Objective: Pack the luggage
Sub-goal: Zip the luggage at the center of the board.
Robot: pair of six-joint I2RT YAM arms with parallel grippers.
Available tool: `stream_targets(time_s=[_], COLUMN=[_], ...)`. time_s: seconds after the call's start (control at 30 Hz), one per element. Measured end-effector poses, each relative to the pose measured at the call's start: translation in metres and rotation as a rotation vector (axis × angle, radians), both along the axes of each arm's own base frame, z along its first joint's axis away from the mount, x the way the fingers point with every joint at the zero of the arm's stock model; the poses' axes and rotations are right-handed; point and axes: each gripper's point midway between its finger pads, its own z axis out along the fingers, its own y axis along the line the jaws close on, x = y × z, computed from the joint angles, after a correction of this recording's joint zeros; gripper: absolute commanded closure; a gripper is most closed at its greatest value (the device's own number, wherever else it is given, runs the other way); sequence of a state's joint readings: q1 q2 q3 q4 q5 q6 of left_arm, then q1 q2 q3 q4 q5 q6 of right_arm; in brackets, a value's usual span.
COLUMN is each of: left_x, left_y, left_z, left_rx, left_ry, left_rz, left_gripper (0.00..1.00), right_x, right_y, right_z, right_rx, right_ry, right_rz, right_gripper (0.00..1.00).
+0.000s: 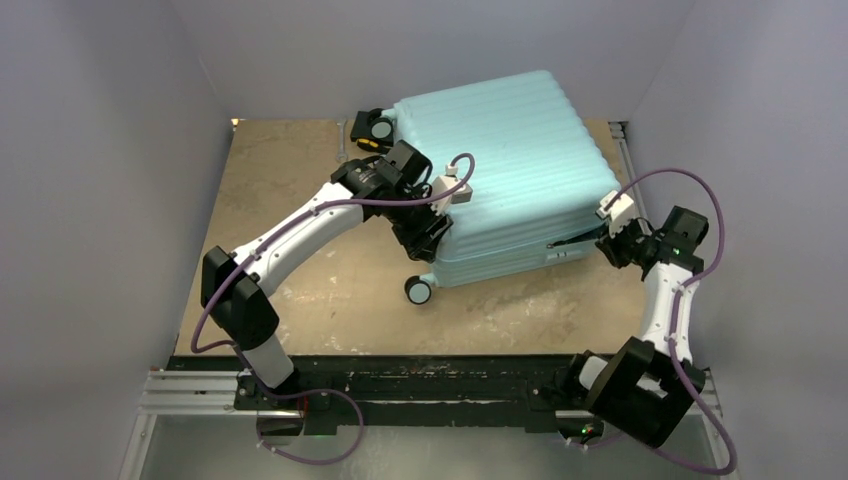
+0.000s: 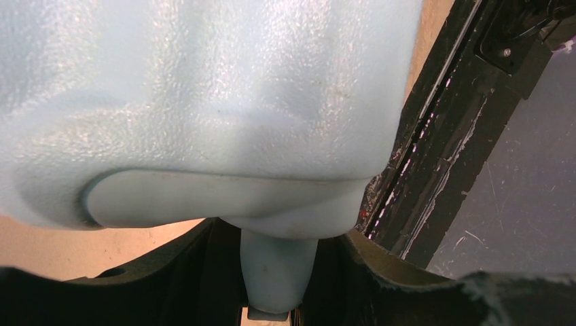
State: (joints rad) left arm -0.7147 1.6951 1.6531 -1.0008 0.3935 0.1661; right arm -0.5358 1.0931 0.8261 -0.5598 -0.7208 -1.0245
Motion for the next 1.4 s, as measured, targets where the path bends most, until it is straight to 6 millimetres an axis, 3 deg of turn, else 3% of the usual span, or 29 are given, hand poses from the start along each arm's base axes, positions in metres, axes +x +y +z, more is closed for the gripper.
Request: stream_targets(time_s=[0.17,0.23,0.3,0.43,0.53,0.7,0.9,1.13,1.4], left_x=[-0.001,-0.001,0.000,0.001,0.001,0.001,0.001,0.001,0.001], left_y=[-0.004,-0.006,-0.010,-0.015,-0.016,-0.016,-0.017,-0.018,-0.018], left_z=[-0.002,-0.002,-0.002,-0.001,-0.001,-0.001,-0.001,-0.001,-0.001], left_rx=[-0.021,-0.032,-0.048,-0.081,-0.091,-0.093,-0.095,-0.103,-0.106], left_ry=[0.011,0.012,0.011,0.002,0.002,0.002,0.006,0.003,0.003], left_rz=[-0.004,-0.003,-0.006,-0.008,-0.007,-0.007,-0.003,0.000,0.003], left_gripper=[1.00,1.00,1.00,1.00,1.00,1.00,1.00,1.00,1.00], right_x=[-0.005,-0.007,-0.007,0.004,0.012,0.022,0.024,0.031,0.028], right_y=[0.017,0.025,0.031,0.034,0.030,0.026,0.039,0.044,0.047], right_z=[-0.016,-0.015,-0.010,0.000,0.001,0.004,-0.020,-0.025,-0.026], right_rx=[0.067,0.087,0.111,0.162,0.190,0.203,0.220,0.177,0.148], right_ry=[0.045,0.039,0.024,0.007,0.007,-0.012,0.065,0.068,0.088], right_rz=[0.097,0.134,0.166,0.189,0.160,0.129,0.158,0.170,0.271], right_gripper=[0.51,0.50,0.57,0.81,0.88,0.90,0.91,0.90,0.77])
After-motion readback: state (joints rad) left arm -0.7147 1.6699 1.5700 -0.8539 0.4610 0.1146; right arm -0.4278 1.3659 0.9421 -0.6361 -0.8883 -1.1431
